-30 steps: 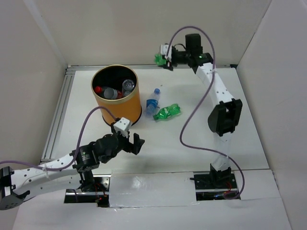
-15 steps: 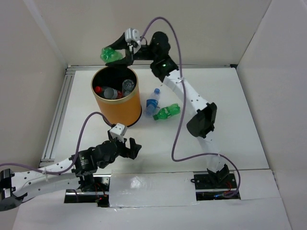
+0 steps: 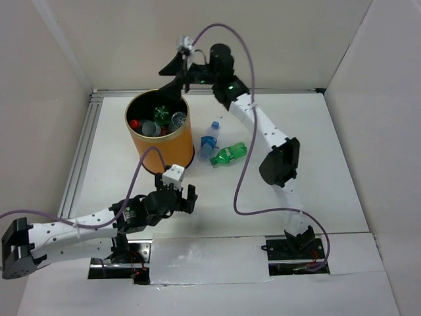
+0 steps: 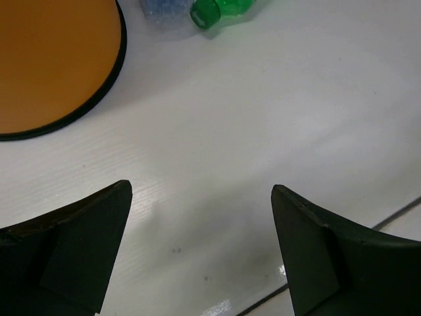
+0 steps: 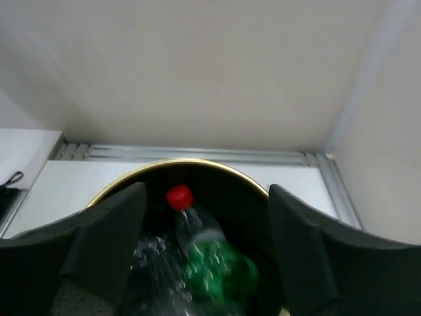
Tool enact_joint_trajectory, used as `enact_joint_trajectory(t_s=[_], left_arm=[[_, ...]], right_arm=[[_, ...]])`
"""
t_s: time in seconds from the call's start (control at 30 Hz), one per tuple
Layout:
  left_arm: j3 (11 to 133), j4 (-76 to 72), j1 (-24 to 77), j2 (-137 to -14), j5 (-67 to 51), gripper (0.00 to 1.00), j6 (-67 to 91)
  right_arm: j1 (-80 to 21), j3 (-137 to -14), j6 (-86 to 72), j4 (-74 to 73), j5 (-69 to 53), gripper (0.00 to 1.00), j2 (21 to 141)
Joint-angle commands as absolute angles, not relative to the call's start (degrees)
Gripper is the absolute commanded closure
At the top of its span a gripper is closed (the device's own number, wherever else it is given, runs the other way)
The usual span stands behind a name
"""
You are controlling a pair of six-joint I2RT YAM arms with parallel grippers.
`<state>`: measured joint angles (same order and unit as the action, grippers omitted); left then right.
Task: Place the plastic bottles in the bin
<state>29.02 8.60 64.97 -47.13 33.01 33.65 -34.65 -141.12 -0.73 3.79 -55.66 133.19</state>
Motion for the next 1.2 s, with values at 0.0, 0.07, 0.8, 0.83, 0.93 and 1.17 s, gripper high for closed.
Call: enact_joint_trajectory(t_s=[0.0, 0.07, 0.8, 0.83, 0.93, 1.17], left_arm=[[34.27, 5.99, 65.21, -51.75, 37.87, 0.0, 29.03], [37.16, 3.44, 65.21, -54.83, 37.88, 0.02, 25.68], [106.85, 33.3, 45.8, -123.3, 39.19, 0.0, 25.13], [107.74, 34.01, 45.79, -124.18, 39.9, 0.0, 25.14], [109.77, 34.72, 45.18, -125.51, 41.4, 0.0, 26.02], [111.01, 35.33, 42.81, -128.84, 39.65, 0.02, 24.26]], right_arm=[[-26.47, -139.76, 7.96, -10.16, -54.32, 0.21, 121.04], [-21.02, -133.35, 12.28, -20.15, -53.79, 0.67, 115.96], [7.37, -69.18, 29.36, -37.79, -49.48, 0.0, 78.93], [7.38, -68.65, 29.36, -37.79, -50.18, 0.0, 78.32], [8.79, -67.24, 29.97, -38.41, -52.37, 0.0, 78.31], [9.32, -65.21, 29.89, -37.36, -55.19, 0.0, 79.36]])
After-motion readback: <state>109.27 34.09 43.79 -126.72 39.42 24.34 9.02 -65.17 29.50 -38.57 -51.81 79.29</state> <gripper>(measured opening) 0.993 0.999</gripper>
